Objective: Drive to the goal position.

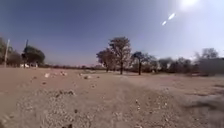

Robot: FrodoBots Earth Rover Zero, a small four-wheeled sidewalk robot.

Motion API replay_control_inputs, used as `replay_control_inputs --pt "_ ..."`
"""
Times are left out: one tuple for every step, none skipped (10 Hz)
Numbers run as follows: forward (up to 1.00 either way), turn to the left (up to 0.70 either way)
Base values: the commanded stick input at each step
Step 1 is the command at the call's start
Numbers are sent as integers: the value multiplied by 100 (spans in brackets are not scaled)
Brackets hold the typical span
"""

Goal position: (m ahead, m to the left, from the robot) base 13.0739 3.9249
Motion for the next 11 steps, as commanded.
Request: replay_control_inputs --pt "4 0" --pt "26 0" --pt "44 0" --pt "50 0" --pt "50 0" --pt "50 0" --pt "50 0" --pt "50 0" --pt "50 0" --pt "50 0" --pt "50 0"
